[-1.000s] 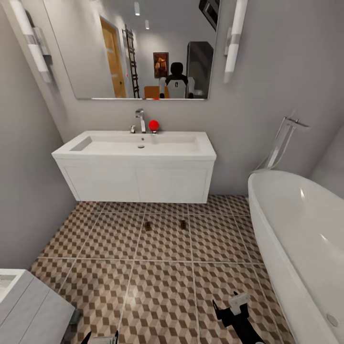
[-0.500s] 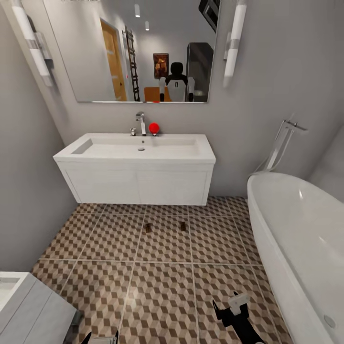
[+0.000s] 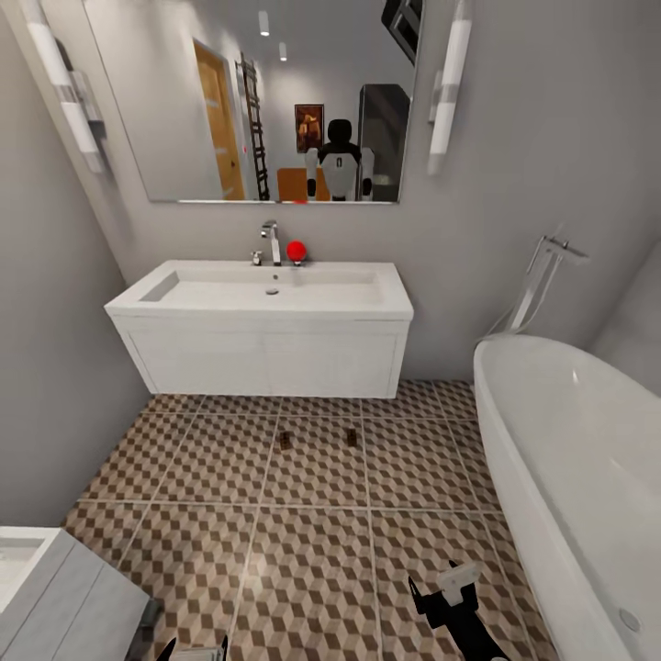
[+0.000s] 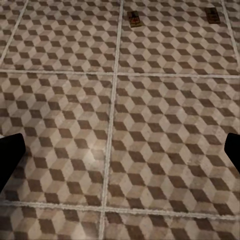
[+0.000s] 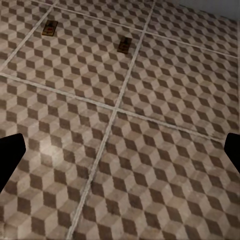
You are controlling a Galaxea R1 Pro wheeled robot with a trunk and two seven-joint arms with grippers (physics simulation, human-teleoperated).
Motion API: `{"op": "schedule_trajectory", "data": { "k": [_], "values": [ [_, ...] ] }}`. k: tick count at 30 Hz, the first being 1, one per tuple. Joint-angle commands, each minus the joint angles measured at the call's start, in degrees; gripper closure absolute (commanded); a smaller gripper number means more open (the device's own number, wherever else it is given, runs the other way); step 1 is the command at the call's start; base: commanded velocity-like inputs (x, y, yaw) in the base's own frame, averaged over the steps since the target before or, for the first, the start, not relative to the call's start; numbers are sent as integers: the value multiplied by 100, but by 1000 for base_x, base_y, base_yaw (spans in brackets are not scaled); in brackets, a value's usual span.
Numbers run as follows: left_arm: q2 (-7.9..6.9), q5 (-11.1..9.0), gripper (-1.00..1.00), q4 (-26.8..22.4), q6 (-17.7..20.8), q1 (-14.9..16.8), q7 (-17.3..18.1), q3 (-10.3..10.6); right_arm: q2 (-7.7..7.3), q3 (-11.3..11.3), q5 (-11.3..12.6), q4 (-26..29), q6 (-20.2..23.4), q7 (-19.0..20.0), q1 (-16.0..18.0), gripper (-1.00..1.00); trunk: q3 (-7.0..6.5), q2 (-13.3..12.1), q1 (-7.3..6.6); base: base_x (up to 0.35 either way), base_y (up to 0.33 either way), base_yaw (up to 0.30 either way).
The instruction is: Take the four mousetraps from the cabinet in the bathroom and place them on the bathroom floor. Make sure all four end up on the same floor surface, and ensure that at least two of them are either under or directly next to the same bathroom sink.
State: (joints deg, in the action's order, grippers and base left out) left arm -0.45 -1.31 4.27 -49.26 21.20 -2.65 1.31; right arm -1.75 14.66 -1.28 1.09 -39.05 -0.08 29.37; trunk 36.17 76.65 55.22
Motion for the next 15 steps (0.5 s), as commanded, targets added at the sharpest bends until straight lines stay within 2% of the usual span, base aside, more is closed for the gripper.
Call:
{"op": "schedule_trajectory", "data": {
  "k": [1,15],
  "values": [
    [1,-9,-100,21,-31,10,-17,18,-1,2,-12,-4,-15,-1,5,-100,-14,-39,-23,0,0,0],
    [1,-9,-100,21,-31,8,-17,18,1,2,-12,-4,-15,-1,5,-100,-265,-600,-330,0,0,0]
  ]
}}
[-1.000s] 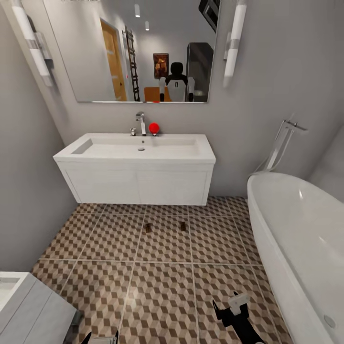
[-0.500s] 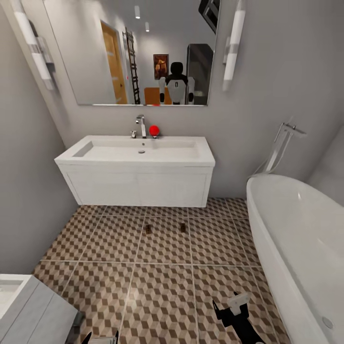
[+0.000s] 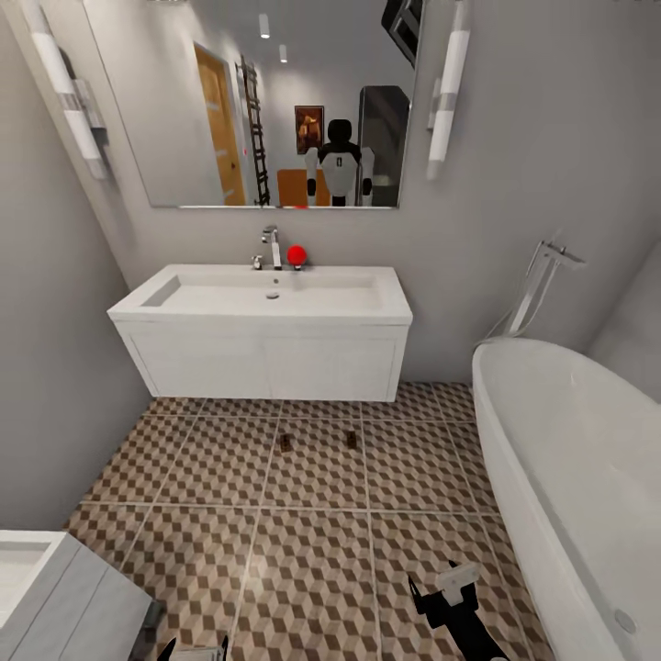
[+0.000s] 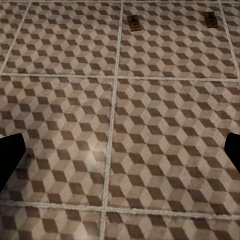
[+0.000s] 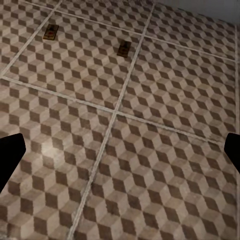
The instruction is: Take the four mousetraps from the cabinet in the bathroom and place them on the bathroom floor. Make sure all four end up on the same floor surface, and ensure that at least two of them are either under or directly next to the same bathroom sink.
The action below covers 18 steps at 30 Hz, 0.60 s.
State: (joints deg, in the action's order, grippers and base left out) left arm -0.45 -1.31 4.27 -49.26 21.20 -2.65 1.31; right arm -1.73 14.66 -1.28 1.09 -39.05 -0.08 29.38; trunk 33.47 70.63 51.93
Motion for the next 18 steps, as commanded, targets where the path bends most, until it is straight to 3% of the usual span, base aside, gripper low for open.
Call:
{"op": "schedule_trajectory", "data": {
  "k": [1,18],
  "values": [
    [1,-9,-100,21,-31,9,-17,18,-1,2,-12,-4,-15,-1,2,-100,-14,-39,-23,0,0,0],
    [1,-11,-100,21,-23,8,-19,18,16,2,-12,-4,-13,-5,3,-100,-319,-720,-396,0,0,0]
  ]
}}
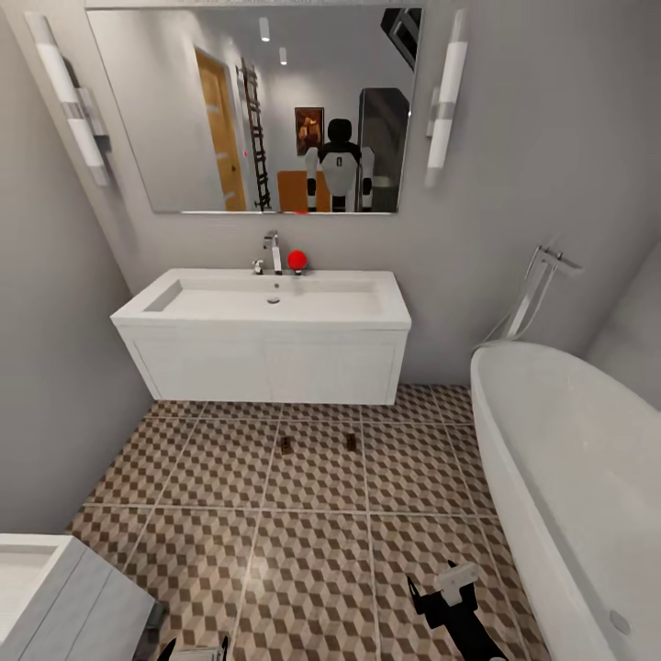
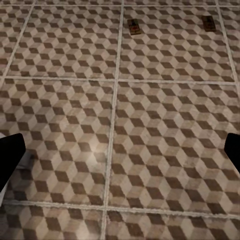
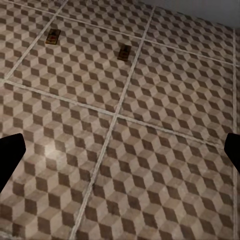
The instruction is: Take the four mousetraps from the cabinet in the bathroom and place them on the bathroom floor. Make sure all four end up on the same floor surface, and ensure that at least two of them are either under or directly next to the same bathroom sink.
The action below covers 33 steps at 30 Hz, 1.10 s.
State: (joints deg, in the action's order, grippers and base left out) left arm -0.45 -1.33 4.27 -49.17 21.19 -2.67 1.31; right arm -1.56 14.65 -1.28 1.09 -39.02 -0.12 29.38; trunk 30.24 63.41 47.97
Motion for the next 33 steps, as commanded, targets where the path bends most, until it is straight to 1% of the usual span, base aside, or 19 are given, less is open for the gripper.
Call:
{"op": "schedule_trajectory", "data": {
  "k": [1,33],
  "values": [
    [1,-9,-100,21,-31,9,-16,18,2,2,-12,-4,-15,0,3,-100,-13,-38,-22,0,0,0],
    [18,-10,-100,23,-31,10,-14,18,16,2,-12,-4,-9,-6,-2,-100,-588,-1321,-725,0,0,0]
  ]
}}
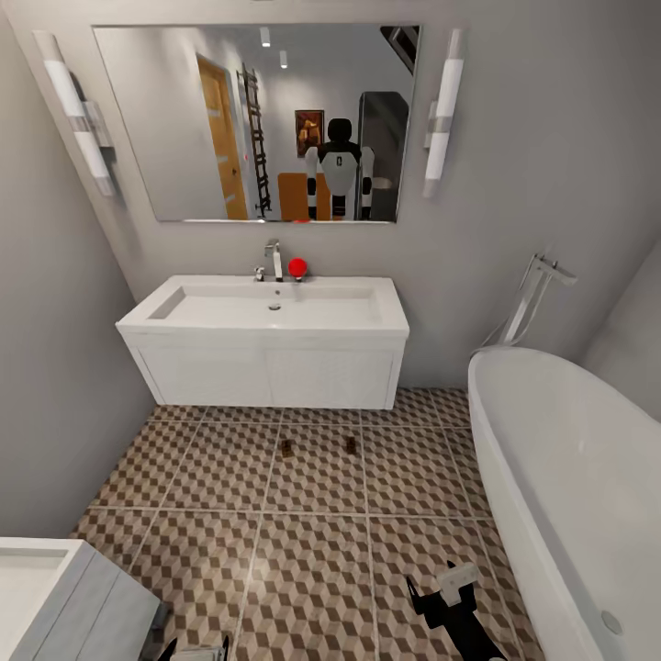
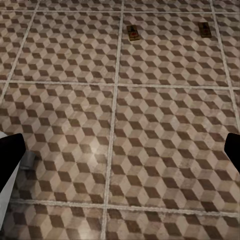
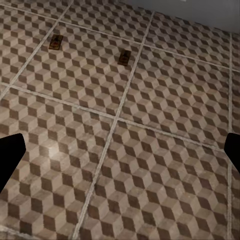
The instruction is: Take the four mousetraps from the cabinet in the bathroom and place them on the bathroom floor. Make sure all four end up on the same floor surface, and ensure that at least two of them are either under or directly next to the same bathroom sink.
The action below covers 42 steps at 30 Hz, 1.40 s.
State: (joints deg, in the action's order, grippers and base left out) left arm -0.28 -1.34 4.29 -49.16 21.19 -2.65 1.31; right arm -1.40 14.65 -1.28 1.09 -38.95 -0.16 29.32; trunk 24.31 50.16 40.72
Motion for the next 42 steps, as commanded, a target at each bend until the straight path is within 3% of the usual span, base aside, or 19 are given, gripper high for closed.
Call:
{"op": "schedule_trajectory", "data": {
  "k": [1,42],
  "values": [
    [1,-9,-100,23,-32,9,-16,18,-1,3,-12,-4,-16,-2,4,-100,-13,-37,-22,0,0,0],
    [2,-9,-100,28,-32,8,-16,18,-1,3,-12,-4,-7,-2,4,-100,-749,-1681,-922,0,0,0]
  ]
}}
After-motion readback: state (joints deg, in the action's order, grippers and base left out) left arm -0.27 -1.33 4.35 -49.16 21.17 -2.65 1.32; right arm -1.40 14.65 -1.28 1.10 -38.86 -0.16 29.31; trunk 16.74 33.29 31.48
